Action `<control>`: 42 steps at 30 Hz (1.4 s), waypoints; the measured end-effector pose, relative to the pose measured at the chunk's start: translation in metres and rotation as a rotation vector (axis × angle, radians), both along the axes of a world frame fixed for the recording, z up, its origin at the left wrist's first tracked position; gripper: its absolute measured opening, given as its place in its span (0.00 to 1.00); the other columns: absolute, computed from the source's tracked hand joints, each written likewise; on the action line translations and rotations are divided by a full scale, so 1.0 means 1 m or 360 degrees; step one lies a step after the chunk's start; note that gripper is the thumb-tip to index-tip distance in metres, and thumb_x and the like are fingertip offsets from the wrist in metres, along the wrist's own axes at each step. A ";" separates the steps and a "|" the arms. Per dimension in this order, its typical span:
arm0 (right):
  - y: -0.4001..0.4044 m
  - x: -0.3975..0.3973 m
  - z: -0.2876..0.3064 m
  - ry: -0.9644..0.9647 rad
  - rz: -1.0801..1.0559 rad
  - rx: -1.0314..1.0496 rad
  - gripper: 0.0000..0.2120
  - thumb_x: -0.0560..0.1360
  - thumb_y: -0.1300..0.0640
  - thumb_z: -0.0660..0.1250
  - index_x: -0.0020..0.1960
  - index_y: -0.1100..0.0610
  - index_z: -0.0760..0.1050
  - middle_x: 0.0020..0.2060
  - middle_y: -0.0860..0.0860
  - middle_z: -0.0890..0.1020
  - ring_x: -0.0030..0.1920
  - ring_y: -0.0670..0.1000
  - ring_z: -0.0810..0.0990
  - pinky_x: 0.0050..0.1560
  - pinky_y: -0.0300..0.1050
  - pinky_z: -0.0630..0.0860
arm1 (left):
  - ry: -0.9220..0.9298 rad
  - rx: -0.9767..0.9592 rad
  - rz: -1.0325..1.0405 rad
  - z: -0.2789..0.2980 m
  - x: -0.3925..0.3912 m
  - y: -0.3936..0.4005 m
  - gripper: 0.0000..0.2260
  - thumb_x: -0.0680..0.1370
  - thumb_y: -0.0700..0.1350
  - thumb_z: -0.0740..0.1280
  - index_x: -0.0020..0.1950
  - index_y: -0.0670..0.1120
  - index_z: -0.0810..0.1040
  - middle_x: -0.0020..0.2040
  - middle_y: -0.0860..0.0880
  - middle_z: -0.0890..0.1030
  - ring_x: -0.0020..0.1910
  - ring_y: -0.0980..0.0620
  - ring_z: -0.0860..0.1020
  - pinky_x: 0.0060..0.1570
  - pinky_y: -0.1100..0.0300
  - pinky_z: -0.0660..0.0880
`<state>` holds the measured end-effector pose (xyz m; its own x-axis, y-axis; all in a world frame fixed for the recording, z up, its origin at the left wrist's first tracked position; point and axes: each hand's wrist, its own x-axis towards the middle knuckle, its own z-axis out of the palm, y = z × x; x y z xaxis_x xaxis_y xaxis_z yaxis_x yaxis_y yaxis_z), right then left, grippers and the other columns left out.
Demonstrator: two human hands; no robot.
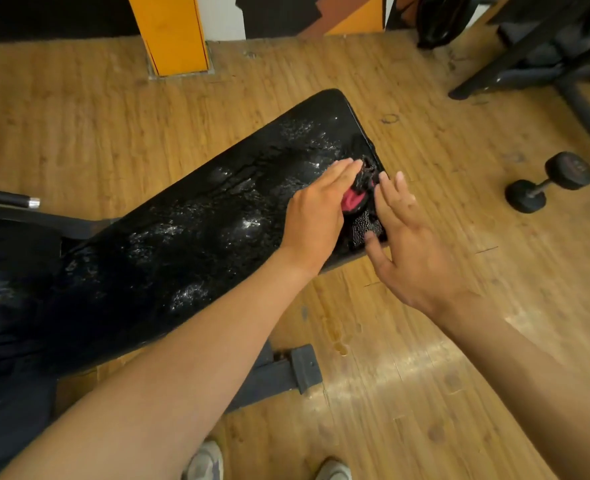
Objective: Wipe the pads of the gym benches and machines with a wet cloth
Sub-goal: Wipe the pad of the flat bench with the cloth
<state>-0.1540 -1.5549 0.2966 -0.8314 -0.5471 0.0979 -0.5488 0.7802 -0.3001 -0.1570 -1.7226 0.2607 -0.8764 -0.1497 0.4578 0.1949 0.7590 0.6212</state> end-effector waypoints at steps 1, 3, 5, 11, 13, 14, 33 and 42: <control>-0.002 0.000 -0.004 0.0090 0.0010 0.0039 0.31 0.84 0.53 0.60 0.82 0.62 0.54 0.83 0.52 0.53 0.82 0.49 0.42 0.82 0.49 0.48 | 0.0008 -0.0006 0.0036 0.000 -0.007 -0.003 0.26 0.76 0.28 0.68 0.73 0.45 0.77 0.71 0.47 0.79 0.68 0.51 0.78 0.64 0.52 0.78; -0.007 -0.001 -0.013 0.0260 0.0036 0.0062 0.31 0.83 0.50 0.61 0.81 0.63 0.58 0.82 0.53 0.56 0.83 0.50 0.45 0.82 0.49 0.49 | 0.0045 -0.0013 0.0069 -0.001 -0.011 -0.005 0.26 0.76 0.28 0.67 0.73 0.44 0.77 0.71 0.47 0.78 0.68 0.50 0.78 0.65 0.52 0.77; -0.008 -0.001 -0.021 0.0362 0.0031 0.0000 0.31 0.82 0.51 0.63 0.80 0.64 0.60 0.81 0.55 0.60 0.82 0.51 0.51 0.82 0.50 0.51 | 0.0083 -0.0008 0.0000 -0.008 -0.002 -0.005 0.26 0.77 0.31 0.66 0.76 0.43 0.73 0.74 0.47 0.75 0.72 0.50 0.74 0.70 0.52 0.73; -0.008 -0.004 -0.037 0.0570 0.0002 -0.0083 0.27 0.82 0.54 0.61 0.78 0.62 0.65 0.78 0.55 0.66 0.81 0.51 0.58 0.81 0.49 0.55 | 0.0116 -0.0052 -0.0338 -0.015 -0.009 -0.025 0.25 0.84 0.48 0.64 0.81 0.49 0.65 0.81 0.51 0.65 0.80 0.55 0.61 0.78 0.58 0.59; -0.008 -0.006 -0.038 0.0655 0.0009 -0.0076 0.26 0.82 0.53 0.59 0.77 0.63 0.67 0.77 0.56 0.68 0.80 0.52 0.59 0.80 0.51 0.58 | 0.0202 -0.0138 -0.0396 -0.010 -0.033 -0.033 0.22 0.84 0.43 0.64 0.79 0.50 0.70 0.77 0.52 0.71 0.78 0.55 0.66 0.78 0.58 0.61; -0.009 -0.006 -0.040 0.0688 0.0008 -0.0045 0.27 0.82 0.52 0.58 0.77 0.63 0.67 0.77 0.56 0.68 0.80 0.53 0.60 0.80 0.52 0.58 | 0.0226 -0.0168 -0.0393 -0.009 -0.047 -0.036 0.21 0.83 0.40 0.65 0.77 0.49 0.73 0.75 0.51 0.74 0.76 0.55 0.69 0.77 0.59 0.63; -0.022 0.006 -0.027 0.0821 -0.0097 0.0420 0.31 0.83 0.47 0.45 0.78 0.64 0.65 0.77 0.60 0.67 0.80 0.57 0.60 0.80 0.53 0.57 | 0.0223 -0.0128 -0.0250 0.009 -0.066 -0.034 0.17 0.82 0.37 0.65 0.71 0.46 0.79 0.67 0.48 0.82 0.67 0.50 0.78 0.69 0.59 0.71; -0.027 0.014 -0.026 0.0831 -0.0139 0.0437 0.28 0.84 0.49 0.47 0.78 0.63 0.65 0.77 0.59 0.67 0.80 0.56 0.61 0.79 0.50 0.55 | 0.0243 -0.0077 -0.0149 0.003 -0.048 -0.036 0.14 0.83 0.38 0.65 0.67 0.46 0.82 0.62 0.48 0.84 0.64 0.48 0.80 0.67 0.55 0.73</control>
<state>-0.1400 -1.5821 0.2702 -0.7546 -0.5418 0.3703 -0.4996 0.8401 0.2112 -0.2047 -1.7582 0.2636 -0.8050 -0.0452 0.5915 0.3554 0.7616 0.5419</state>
